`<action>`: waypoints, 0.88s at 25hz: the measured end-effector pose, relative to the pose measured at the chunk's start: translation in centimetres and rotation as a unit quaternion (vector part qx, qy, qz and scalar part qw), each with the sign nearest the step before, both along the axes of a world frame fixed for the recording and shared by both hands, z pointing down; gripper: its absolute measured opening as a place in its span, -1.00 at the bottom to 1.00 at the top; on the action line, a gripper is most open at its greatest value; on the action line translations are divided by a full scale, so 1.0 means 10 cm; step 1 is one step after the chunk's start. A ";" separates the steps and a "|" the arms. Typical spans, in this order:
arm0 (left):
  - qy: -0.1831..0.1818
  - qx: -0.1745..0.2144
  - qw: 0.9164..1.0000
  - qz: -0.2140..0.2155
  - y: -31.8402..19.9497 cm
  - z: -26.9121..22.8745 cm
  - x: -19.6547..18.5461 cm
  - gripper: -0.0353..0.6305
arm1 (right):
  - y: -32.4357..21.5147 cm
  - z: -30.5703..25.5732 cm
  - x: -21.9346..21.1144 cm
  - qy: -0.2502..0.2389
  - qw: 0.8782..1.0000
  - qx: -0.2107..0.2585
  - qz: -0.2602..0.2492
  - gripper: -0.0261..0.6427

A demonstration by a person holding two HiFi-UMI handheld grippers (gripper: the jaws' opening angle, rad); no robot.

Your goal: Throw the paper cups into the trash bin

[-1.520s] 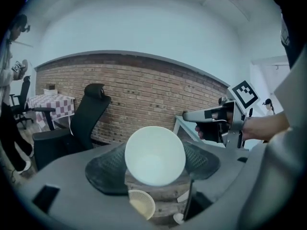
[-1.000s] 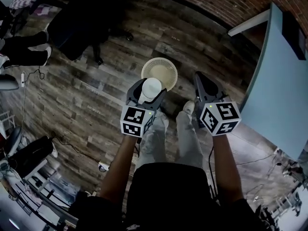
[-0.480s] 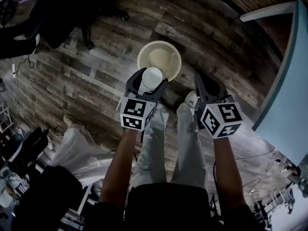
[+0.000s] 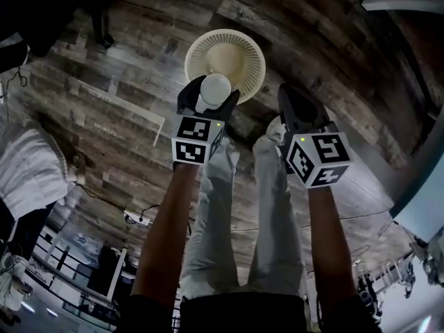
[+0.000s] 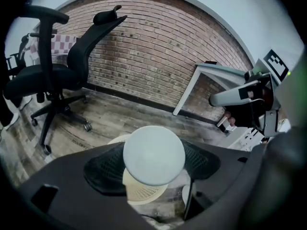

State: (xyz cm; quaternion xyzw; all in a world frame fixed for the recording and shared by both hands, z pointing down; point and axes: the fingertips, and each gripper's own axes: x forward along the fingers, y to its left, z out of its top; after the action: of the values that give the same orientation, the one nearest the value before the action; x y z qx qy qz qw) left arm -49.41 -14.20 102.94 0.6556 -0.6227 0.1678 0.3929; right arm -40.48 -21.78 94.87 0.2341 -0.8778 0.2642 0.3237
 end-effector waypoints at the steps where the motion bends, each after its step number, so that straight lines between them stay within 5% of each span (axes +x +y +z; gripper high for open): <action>1: 0.000 -0.003 1.000 0.003 -0.01 0.10 0.00 0.14 | 0.02 0.09 0.00 0.004 1.000 -0.003 0.000 -0.93; 9: -0.020 -0.027 0.999 0.004 -0.11 0.60 -0.05 0.15 | 0.12 0.53 -0.01 0.021 0.999 -0.018 -0.019 -0.94; 14: -0.024 -0.017 1.000 -0.002 -0.28 0.59 -0.14 0.27 | 0.08 0.54 -0.04 0.023 0.999 -0.023 -0.019 -0.94; 22: -0.002 -0.021 1.000 0.006 -0.17 0.41 -0.18 0.19 | 0.02 0.34 -0.14 0.019 0.999 -0.017 -0.031 -0.94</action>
State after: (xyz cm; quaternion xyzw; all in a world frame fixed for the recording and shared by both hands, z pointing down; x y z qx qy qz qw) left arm -51.20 -15.95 107.02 0.6506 -0.6156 0.1845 0.4045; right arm -41.92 -21.56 98.26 0.2066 -0.8739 0.2644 0.3518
